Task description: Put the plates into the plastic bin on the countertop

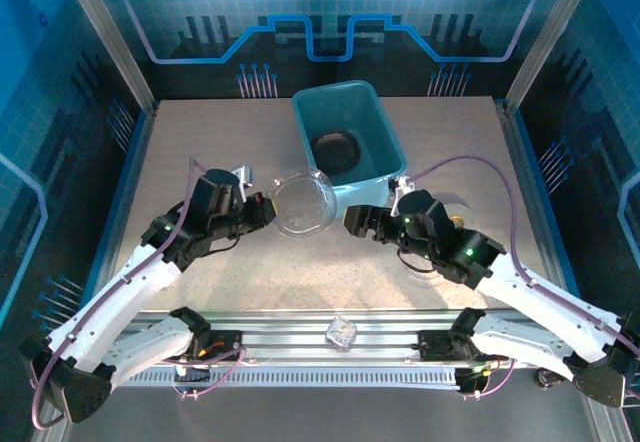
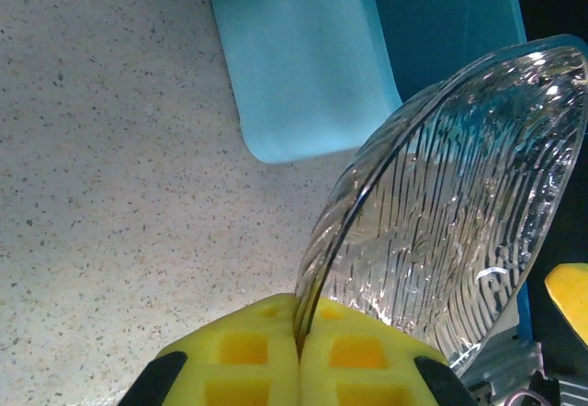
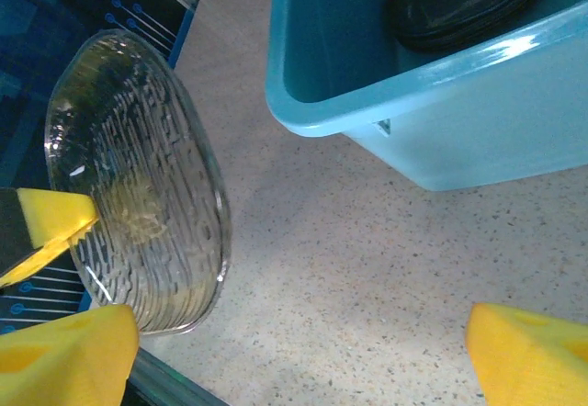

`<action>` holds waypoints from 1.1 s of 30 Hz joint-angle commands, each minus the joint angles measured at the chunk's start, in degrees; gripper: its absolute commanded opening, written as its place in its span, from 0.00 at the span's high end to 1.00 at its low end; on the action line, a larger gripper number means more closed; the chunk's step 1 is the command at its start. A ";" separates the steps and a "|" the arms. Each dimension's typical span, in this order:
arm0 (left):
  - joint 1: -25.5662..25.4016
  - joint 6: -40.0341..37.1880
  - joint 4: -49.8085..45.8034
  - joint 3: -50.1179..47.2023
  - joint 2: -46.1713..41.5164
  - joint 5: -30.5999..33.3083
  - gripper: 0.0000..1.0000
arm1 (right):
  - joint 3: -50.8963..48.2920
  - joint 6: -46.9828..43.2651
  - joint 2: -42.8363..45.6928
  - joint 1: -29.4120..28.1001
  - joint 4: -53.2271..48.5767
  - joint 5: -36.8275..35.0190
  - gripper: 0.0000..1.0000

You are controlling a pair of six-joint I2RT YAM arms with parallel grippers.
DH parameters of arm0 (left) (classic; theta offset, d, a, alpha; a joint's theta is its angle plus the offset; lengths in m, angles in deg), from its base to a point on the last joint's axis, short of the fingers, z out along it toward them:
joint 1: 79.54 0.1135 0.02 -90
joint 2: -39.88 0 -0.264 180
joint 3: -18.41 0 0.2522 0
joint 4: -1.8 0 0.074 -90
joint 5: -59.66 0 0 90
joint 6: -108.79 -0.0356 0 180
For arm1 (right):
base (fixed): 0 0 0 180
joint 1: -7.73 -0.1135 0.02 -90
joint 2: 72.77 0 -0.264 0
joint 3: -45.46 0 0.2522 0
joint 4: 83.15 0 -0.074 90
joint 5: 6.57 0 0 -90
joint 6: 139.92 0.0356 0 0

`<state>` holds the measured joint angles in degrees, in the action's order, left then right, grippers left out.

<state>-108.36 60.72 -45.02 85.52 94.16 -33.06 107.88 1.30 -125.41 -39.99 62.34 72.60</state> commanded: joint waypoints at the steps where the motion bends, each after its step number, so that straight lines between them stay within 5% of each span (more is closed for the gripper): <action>1: 0.35 1.48 4.65 -0.78 -1.11 1.73 1.00 | 0.61 2.96 0.26 -0.91 6.57 1.72 0.11; 6: -0.64 4.84 14.34 -1.56 -0.55 4.22 1.00 | -0.79 7.69 0.17 -2.01 11.24 0.61 0.20; 17: -11.10 4.69 30.20 -3.50 2.40 20.38 1.00 | -5.17 13.90 -2.61 -5.81 25.66 -10.08 0.37; 33: -19.89 3.42 34.84 -4.43 5.94 30.19 1.00 | -9.19 20.06 -5.88 -6.45 34.93 -18.25 0.66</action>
<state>-127.04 65.18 -13.17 81.61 99.30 -6.07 99.73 19.51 -130.79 -45.61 93.51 57.82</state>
